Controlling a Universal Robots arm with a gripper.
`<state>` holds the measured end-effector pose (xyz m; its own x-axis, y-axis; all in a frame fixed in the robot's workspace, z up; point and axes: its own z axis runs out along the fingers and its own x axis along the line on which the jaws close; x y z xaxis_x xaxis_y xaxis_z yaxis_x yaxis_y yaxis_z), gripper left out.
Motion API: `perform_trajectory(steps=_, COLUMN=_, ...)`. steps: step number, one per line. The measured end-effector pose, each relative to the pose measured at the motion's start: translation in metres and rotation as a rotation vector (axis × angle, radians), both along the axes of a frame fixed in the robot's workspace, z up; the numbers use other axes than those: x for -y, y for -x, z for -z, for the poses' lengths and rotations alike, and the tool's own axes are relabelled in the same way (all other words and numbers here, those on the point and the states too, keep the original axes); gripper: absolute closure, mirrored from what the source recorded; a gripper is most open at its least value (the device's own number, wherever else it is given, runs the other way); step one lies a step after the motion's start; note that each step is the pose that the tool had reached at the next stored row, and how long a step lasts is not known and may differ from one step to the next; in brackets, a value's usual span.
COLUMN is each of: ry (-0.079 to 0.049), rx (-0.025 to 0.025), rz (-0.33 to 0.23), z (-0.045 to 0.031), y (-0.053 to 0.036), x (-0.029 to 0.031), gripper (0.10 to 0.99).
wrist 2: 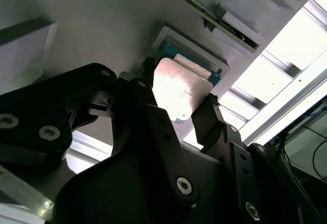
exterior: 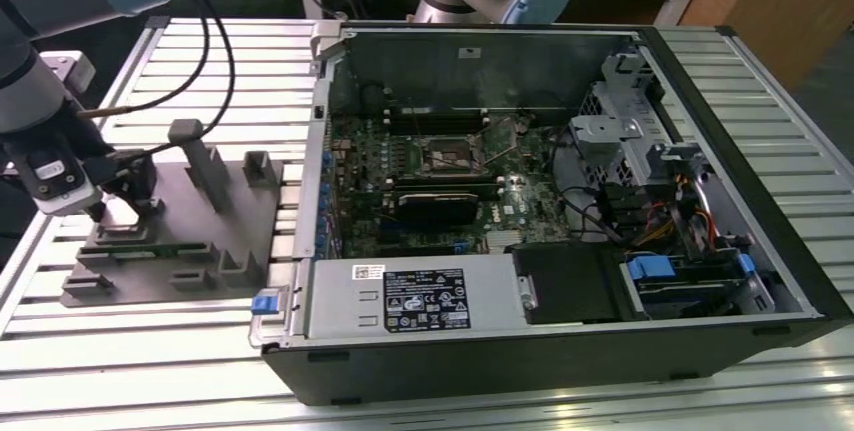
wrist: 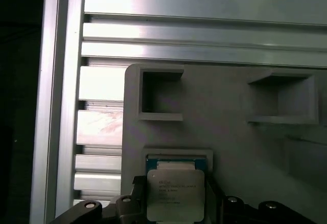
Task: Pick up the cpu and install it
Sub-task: 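Pick up the cpu and move it towards the insertion slot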
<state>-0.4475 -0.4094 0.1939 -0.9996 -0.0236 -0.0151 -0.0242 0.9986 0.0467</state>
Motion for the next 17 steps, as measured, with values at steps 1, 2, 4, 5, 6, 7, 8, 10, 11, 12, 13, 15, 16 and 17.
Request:
perform_trajectory(steps=1, ry=0.000, rx=0.0000, rz=0.000, z=-0.0020, y=0.0000, x=0.0000, gripper=0.541)
perform_trajectory(steps=2, ry=0.000, rx=-0.0001, rz=0.000, z=-0.0040, y=0.0000, x=0.0000, gripper=0.541)
perform_trajectory(steps=4, ry=0.000, rx=-0.0001, rz=0.000, z=-0.0075, y=0.0000, x=0.0000, gripper=0.541)
perform_trajectory(steps=5, ry=0.000, rx=-0.0001, rz=0.000, z=-0.0091, y=0.0000, x=0.0000, gripper=0.541)
perform_trajectory(steps=6, ry=0.000, rx=0.0000, rz=0.000, z=-0.0108, y=0.0000, x=0.0000, gripper=0.541)
perform_trajectory(steps=7, ry=0.000, rx=0.0000, rz=0.000, z=-0.0126, y=0.0000, x=0.0000, gripper=0.541)
perform_trajectory(steps=8, ry=0.000, rx=-0.0001, rz=0.000, z=-0.0144, y=0.0000, x=0.0000, gripper=0.541)
perform_trajectory(steps=10, ry=0.000, rx=-0.0001, rz=0.000, z=-0.0185, y=0.0000, x=0.0000, gripper=0.541)
perform_trajectory(steps=11, ry=0.000, rx=0.0000, rz=0.000, z=-0.0205, y=0.0000, x=0.0000, gripper=0.541)
perform_trajectory(steps=12, ry=0.000, rx=0.0000, rz=0.000, z=-0.0227, y=0.0000, x=0.0000, gripper=0.541)
perform_trajectory(steps=13, ry=0.000, rx=0.0001, rz=0.000, z=-0.0250, y=0.0000, x=0.0000, gripper=0.541)
perform_trajectory(steps=15, ry=0.000, rx=0.0000, rz=0.000, z=-0.0286, y=0.0000, x=0.0000, gripper=0.541)
perform_trajectory(steps=16, ry=0.000, rx=-0.0001, rz=0.000, z=-0.0298, y=0.0000, x=0.0000, gripper=0.541)
perform_trajectory(steps=17, ry=0.000, rx=-0.0001, rz=0.000, z=-0.0311, y=0.0000, x=0.0000, gripper=0.541)
